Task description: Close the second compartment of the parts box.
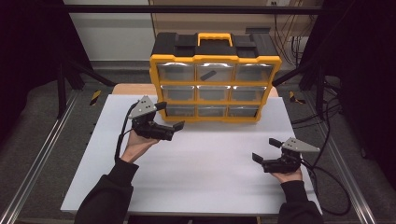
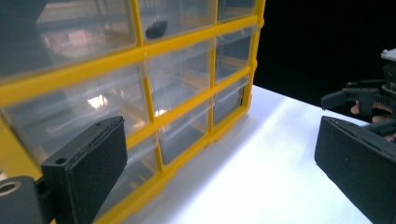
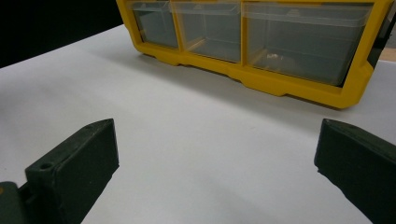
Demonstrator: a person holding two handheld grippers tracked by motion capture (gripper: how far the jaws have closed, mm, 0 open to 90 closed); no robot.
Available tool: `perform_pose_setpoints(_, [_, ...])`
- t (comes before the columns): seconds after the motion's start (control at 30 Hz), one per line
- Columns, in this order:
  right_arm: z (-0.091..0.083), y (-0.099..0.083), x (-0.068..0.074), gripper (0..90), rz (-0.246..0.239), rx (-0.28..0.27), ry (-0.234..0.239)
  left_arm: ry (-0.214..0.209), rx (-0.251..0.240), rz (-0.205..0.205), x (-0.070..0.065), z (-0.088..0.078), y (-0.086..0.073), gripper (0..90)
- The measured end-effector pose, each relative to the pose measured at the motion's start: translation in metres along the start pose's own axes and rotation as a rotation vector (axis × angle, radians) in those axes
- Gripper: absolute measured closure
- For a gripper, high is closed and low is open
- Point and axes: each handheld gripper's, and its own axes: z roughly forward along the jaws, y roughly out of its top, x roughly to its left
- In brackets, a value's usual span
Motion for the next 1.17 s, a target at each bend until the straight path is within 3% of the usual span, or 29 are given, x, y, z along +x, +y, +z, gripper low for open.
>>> perform_pose_setpoints(0.87, [0.001, -0.001, 0.000, 0.2, 0.006, 0.009, 0.002, 0.080, 0.027, -0.083, 0.027, -0.058, -0.093, 2.5])
perform_pose_setpoints(1.17, [0.001, -0.001, 0.000, 0.2, 0.004, 0.009, 0.001, 0.120, 0.031, -0.096, 0.035, -0.070, -0.108, 2.5])
